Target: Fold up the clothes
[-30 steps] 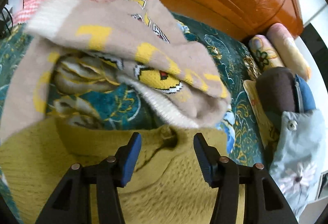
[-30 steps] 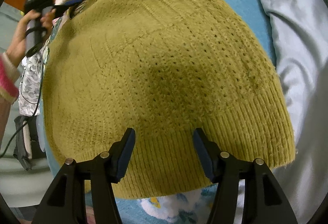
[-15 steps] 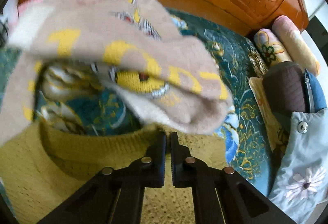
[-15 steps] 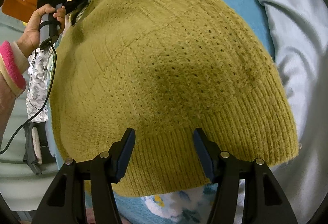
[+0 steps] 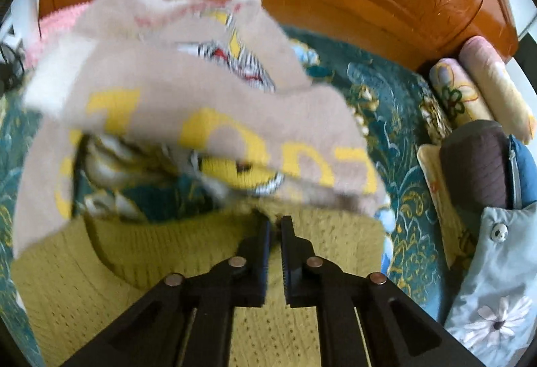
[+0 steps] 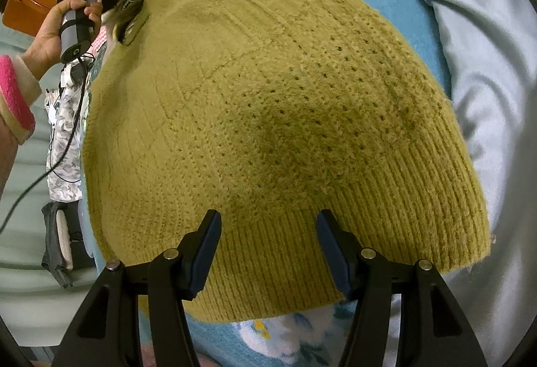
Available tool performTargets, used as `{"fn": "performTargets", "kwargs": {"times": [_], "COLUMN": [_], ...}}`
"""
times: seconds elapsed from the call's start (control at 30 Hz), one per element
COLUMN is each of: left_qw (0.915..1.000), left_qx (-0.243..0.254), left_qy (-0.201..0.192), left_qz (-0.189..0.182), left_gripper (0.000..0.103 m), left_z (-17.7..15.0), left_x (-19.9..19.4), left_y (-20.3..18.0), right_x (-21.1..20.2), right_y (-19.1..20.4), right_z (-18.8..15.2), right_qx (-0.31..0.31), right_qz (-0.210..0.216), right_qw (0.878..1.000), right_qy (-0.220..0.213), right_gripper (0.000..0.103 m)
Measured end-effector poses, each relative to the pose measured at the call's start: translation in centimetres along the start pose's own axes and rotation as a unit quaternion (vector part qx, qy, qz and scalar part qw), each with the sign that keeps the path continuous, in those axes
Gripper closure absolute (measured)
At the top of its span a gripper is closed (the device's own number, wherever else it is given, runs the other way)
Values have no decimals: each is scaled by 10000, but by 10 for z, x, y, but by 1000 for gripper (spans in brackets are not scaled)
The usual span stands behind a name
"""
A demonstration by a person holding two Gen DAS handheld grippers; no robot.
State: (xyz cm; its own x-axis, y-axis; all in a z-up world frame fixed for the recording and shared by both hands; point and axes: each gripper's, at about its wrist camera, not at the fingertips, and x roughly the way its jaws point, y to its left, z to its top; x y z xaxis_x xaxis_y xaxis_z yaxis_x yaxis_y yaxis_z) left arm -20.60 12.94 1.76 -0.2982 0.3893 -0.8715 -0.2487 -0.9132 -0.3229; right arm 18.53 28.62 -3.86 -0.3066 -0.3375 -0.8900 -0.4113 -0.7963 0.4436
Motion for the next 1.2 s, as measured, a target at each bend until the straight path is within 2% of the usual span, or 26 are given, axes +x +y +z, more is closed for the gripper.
{"fn": "performTargets", "kwargs": {"times": [0.07,0.17,0.3,0.47,0.63,0.73,0.8,0.87,0.97,1.07,1.2], "left_qw": [10000,9998,9989,9992,9956,9946,9934,9926,9907,9913,9925], "left_qx": [30,117,298,375,627,582,325,18,-412,-682,-592], "left_qy": [43,8,-176,73,-61,-25,-114,-90,23,248,388], "left_qz": [71,136,311,124,688,863,1091,1210,1297,1095,996], "left_gripper": [66,52,50,49,49,48,48,42,42,42,42], "left_z": [-5,-20,-67,-172,-249,-274,-290,-303,-321,-333,-348], "left_x": [-6,-23,-58,-90,-128,-147,-161,-165,-166,-168,-177], "left_y": [3,7,13,24,44,53,62,72,88,101,107], "right_x": [-1,-3,-9,-30,-21,-19,-24,-27,-29,-24,-22], "right_y": [1,2,1,-8,-11,-16,-23,-28,-39,-47,-48], "right_z": [2,6,12,26,43,54,60,65,66,61,49], "right_qx": [-23,-58,-99,-145,-309,-331,-420,-541,-510,-468,-688], "right_qz": [0,-1,-8,-94,-397,-542,-734,-900,-897,-700,-579], "right_qw": [10000,9999,9997,9987,9967,9957,9945,9930,9938,9963,9959], "right_qy": [-47,-118,-232,-480,-641,-675,-614,-545,-409,-153,110], "right_gripper": [43,43,43,43,43,43,43,43,43,43,43]}}
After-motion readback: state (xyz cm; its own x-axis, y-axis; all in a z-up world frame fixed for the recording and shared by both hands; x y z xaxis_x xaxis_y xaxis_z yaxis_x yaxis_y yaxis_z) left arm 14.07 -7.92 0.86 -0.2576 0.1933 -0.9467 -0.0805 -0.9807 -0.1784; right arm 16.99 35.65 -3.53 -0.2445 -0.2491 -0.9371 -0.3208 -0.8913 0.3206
